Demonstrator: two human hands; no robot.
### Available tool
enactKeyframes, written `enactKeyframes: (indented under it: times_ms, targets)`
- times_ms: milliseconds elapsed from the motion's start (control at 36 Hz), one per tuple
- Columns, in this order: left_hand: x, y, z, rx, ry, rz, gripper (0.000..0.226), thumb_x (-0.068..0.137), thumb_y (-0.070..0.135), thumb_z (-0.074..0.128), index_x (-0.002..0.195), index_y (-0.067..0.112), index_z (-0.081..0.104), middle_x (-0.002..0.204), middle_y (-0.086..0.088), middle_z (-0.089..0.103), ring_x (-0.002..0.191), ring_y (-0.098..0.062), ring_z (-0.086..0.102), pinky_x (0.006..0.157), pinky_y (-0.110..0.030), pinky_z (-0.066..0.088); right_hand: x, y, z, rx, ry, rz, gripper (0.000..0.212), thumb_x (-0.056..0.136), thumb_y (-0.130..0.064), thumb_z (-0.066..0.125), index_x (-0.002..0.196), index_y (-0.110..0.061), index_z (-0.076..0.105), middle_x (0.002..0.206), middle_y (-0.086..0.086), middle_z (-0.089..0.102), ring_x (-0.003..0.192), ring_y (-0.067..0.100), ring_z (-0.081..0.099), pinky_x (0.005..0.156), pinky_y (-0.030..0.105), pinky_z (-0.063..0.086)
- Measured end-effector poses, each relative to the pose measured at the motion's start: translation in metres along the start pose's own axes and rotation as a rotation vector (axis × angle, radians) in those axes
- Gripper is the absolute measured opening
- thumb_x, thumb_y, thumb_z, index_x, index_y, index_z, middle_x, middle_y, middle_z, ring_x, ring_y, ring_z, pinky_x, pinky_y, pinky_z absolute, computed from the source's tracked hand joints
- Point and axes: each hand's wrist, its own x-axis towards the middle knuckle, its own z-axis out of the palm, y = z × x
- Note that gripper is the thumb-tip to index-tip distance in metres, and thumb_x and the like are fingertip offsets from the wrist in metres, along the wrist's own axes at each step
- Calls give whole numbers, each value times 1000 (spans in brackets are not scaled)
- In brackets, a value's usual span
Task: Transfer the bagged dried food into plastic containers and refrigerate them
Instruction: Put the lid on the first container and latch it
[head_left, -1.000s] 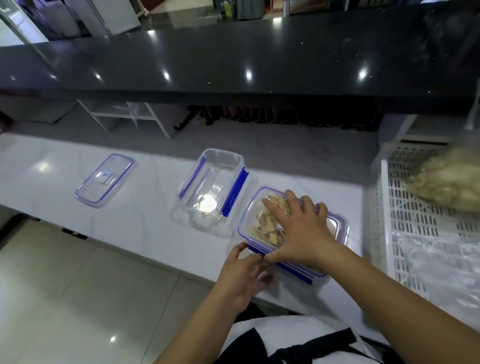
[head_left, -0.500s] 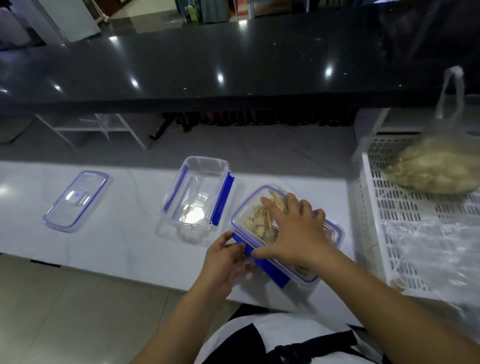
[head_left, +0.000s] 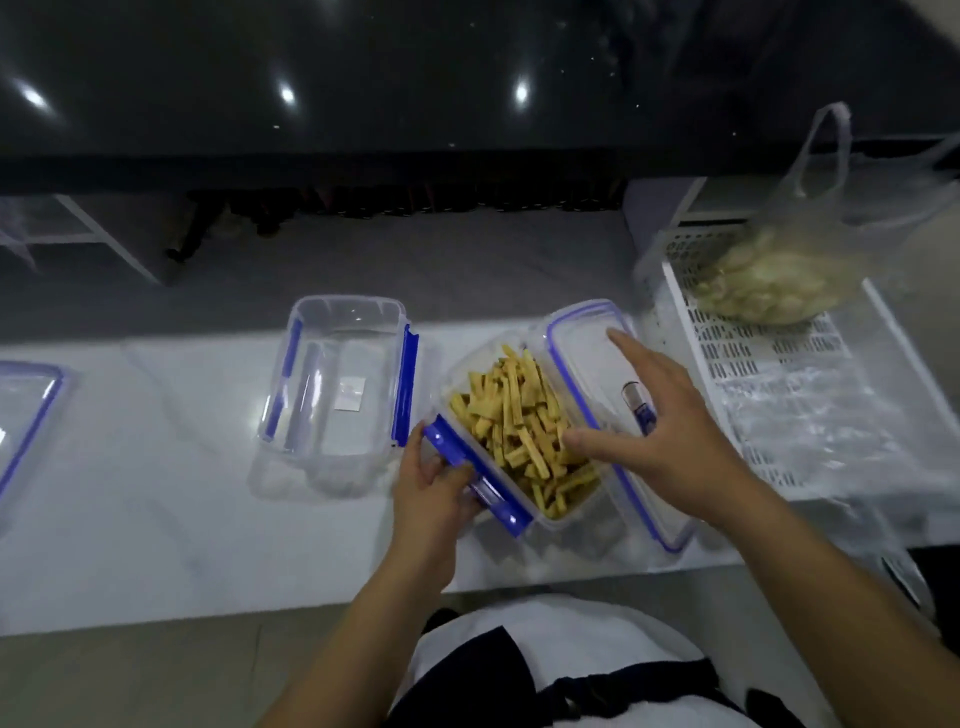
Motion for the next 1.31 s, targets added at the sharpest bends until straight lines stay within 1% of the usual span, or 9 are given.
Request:
enactKeyframes:
  times_ms: [56,139,306,389,556,778,972,1139,1306]
  targets:
    - [-1,-7,0,-43,-40,-12,68,94,-9,55,144,35,40,131,-6,65,115,-31,66,84,-56,58,-13,7,-5,-111,21,73,115,41,-93,64,142,-66,16,160,-14,17,145,18,22,113,49,32]
    - [0,-13,-3,-68,-87,-36,63,96,-6,53,144,33,42,129,-7,67,115,-33,66,85,-56,58,-33,14,-4,-325,-5,161,112,43,-93,60,140,-70,10,162,-12,9,148,19,14,116,51,25]
    - [1,-18,-5,-23,-110,-43,64,96,-4,54,131,49,47,126,-5,68,115,-32,66,86,-60,56,-53,14,13,-597,-61,155,106,50,-94,52,140,-71,2,164,0,3,147,26,11,116,52,18]
    - [-1,-16,-3,2,-124,-31,64,95,-6,53,126,50,50,119,-4,71,112,-30,67,84,-60,57,-47,9,24,-678,-59,139,108,52,-92,55,143,-67,2,163,2,2,146,30,11,115,51,16]
    - [-5,-20,1,12,-186,-42,67,96,-2,56,144,41,40,121,-8,70,107,-30,71,77,-52,61,-25,0,43,-708,-48,156,109,54,-87,59,143,-66,0,163,5,1,146,35,9,115,54,16]
    - [-8,-17,1,28,-194,-82,73,95,1,60,148,45,34,126,-7,68,110,-29,69,79,-52,61,-7,-5,50,-700,-73,151,109,55,-86,59,145,-63,1,163,8,2,146,36,8,115,56,16]
    - [-8,-16,0,1,-191,-104,70,96,-1,58,146,44,36,124,-9,68,107,-27,71,70,-41,61,-8,-14,47,-645,-43,140,109,51,-90,54,145,-63,5,163,6,3,147,34,9,116,56,16]
    - [-2,-16,-4,27,-204,-96,69,96,-4,57,143,44,40,123,-8,70,108,-30,70,74,-48,61,-41,-7,22,-783,-83,168,111,48,-96,44,145,-65,0,163,6,3,145,34,12,114,55,18]
    - [0,-13,-3,43,-200,-116,70,96,-1,59,148,40,36,121,-7,71,105,-29,72,72,-45,61,-45,2,36,-838,-91,178,109,49,-94,46,147,-61,11,162,10,8,142,36,17,111,54,21]
